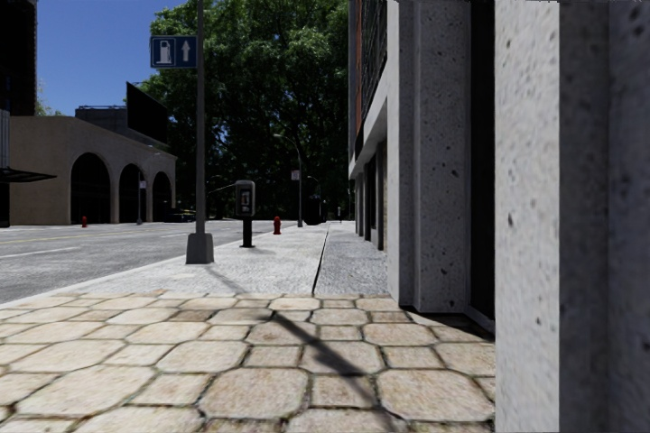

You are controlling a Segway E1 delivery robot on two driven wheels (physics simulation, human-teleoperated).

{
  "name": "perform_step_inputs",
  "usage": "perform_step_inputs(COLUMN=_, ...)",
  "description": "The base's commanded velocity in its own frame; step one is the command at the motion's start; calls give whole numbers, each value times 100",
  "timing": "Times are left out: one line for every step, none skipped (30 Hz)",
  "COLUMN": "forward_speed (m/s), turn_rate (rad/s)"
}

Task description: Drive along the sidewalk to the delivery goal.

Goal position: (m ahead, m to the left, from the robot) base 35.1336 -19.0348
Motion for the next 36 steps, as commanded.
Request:
perform_step_inputs(forward_speed=200, turn_rate=0)
perform_step_inputs(forward_speed=200, turn_rate=0)
perform_step_inputs(forward_speed=200, turn_rate=0)
perform_step_inputs(forward_speed=200, turn_rate=0)
perform_step_inputs(forward_speed=200, turn_rate=0)
perform_step_inputs(forward_speed=200, turn_rate=0)
perform_step_inputs(forward_speed=200, turn_rate=0)
perform_step_inputs(forward_speed=200, turn_rate=0)
perform_step_inputs(forward_speed=200, turn_rate=0)
perform_step_inputs(forward_speed=200, turn_rate=0)
perform_step_inputs(forward_speed=200, turn_rate=0)
perform_step_inputs(forward_speed=200, turn_rate=0)
perform_step_inputs(forward_speed=200, turn_rate=0)
perform_step_inputs(forward_speed=200, turn_rate=0)
perform_step_inputs(forward_speed=200, turn_rate=0)
perform_step_inputs(forward_speed=200, turn_rate=0)
perform_step_inputs(forward_speed=200, turn_rate=0)
perform_step_inputs(forward_speed=200, turn_rate=0)
perform_step_inputs(forward_speed=200, turn_rate=0)
perform_step_inputs(forward_speed=200, turn_rate=0)
perform_step_inputs(forward_speed=200, turn_rate=0)
perform_step_inputs(forward_speed=200, turn_rate=0)
perform_step_inputs(forward_speed=200, turn_rate=0)
perform_step_inputs(forward_speed=200, turn_rate=0)
perform_step_inputs(forward_speed=200, turn_rate=0)
perform_step_inputs(forward_speed=200, turn_rate=0)
perform_step_inputs(forward_speed=200, turn_rate=0)
perform_step_inputs(forward_speed=200, turn_rate=0)
perform_step_inputs(forward_speed=200, turn_rate=0)
perform_step_inputs(forward_speed=200, turn_rate=0)
perform_step_inputs(forward_speed=200, turn_rate=0)
perform_step_inputs(forward_speed=200, turn_rate=0)
perform_step_inputs(forward_speed=200, turn_rate=0)
perform_step_inputs(forward_speed=200, turn_rate=0)
perform_step_inputs(forward_speed=200, turn_rate=0)
perform_step_inputs(forward_speed=200, turn_rate=0)
